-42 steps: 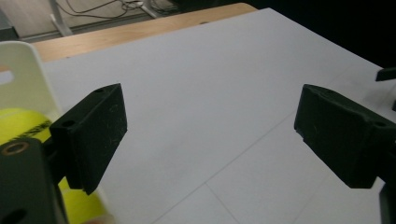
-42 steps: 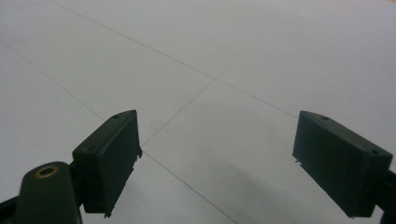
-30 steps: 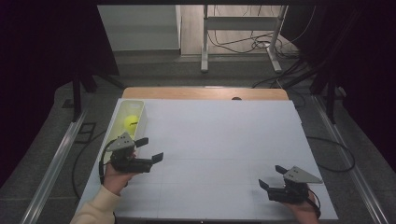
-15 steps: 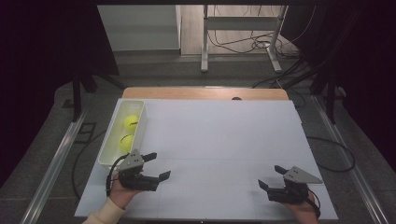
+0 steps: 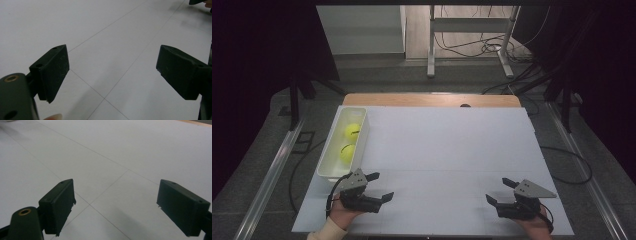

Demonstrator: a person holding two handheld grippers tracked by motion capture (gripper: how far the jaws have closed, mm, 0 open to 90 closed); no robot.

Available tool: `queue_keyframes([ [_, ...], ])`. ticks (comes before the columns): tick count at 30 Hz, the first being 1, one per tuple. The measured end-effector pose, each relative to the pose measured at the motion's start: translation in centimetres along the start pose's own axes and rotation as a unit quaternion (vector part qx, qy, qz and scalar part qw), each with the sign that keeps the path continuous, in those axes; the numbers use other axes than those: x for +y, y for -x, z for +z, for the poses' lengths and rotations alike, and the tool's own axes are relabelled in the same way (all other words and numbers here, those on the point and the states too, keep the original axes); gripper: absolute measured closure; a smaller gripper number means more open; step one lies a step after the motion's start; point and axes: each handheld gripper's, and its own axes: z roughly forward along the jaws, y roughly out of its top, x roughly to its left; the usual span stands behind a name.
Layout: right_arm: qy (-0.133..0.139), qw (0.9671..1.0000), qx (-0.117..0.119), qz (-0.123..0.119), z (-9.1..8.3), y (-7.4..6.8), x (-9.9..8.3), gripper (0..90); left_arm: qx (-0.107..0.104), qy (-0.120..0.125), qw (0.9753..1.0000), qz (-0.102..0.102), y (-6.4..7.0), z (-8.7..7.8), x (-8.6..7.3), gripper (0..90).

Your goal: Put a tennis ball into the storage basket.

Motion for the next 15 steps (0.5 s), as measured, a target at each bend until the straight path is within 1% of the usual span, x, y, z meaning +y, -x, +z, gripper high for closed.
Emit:
queue_keyframes([
  [8, -0.002, 1.0000, 0.001, -0.005, 0.02, -0.10, 0.08, 15.4, 0.003, 0.005, 1.0000, -0.003, 0.02, 0.16, 0.20, 12.0],
  [13, -0.001, 1.0000, 0.004, -0.005, -0.03, -0.09, 0.03, 15.4, 0.002, 0.008, 1.0000, -0.002, 0.03, 0.02, 0.17, 11.9],
  [15, -0.002, 1.0000, 0.003, -0.006, -0.04, -0.09, 0.03, 15.3, 0.003, 0.009, 0.9999, -0.004, -0.04, -0.05, 0.15, 11.9],
])
